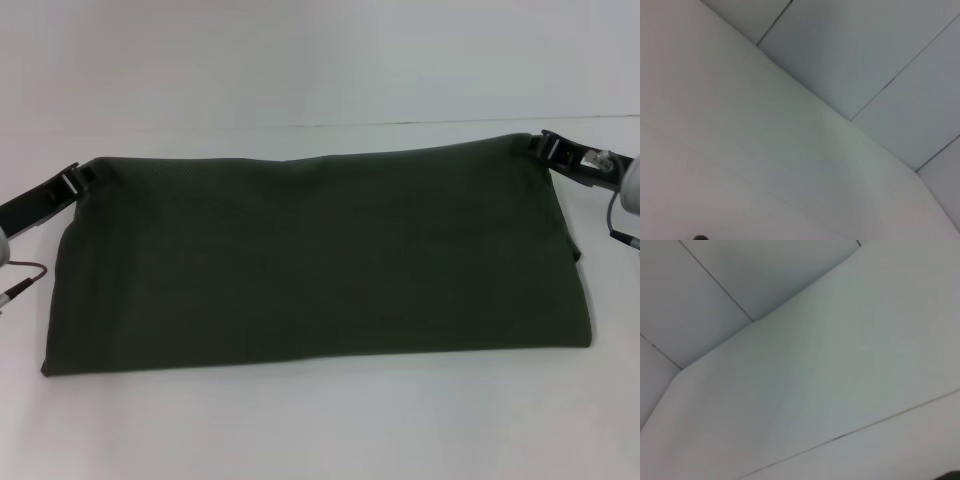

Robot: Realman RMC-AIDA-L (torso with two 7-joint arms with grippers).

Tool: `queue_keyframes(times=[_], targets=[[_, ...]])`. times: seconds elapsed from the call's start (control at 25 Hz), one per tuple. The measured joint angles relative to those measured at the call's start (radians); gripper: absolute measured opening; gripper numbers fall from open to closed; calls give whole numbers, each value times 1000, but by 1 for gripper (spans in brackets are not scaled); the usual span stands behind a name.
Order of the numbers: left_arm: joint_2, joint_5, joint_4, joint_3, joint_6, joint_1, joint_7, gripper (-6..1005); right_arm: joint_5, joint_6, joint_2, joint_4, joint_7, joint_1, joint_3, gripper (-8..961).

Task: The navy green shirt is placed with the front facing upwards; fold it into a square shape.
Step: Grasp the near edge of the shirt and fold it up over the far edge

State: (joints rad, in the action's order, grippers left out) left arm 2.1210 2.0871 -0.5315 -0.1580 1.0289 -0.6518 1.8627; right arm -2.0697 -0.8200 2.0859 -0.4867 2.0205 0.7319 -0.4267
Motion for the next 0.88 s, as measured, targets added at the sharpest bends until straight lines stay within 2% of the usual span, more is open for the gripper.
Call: queue_keyframes(times=[0.24,0.44,0.88], targets=[[6,-41,50,-1,-84,-22,-62,42,45,86,3,54,-74,36,-14,55],[25,-85,61,-2,-147,-29,-105,42,81,147,4,92,-138,62,-15,55],[42,-126,83,0,-226,-44,-159,67,83,212,6,113,-143,74,-24,57]])
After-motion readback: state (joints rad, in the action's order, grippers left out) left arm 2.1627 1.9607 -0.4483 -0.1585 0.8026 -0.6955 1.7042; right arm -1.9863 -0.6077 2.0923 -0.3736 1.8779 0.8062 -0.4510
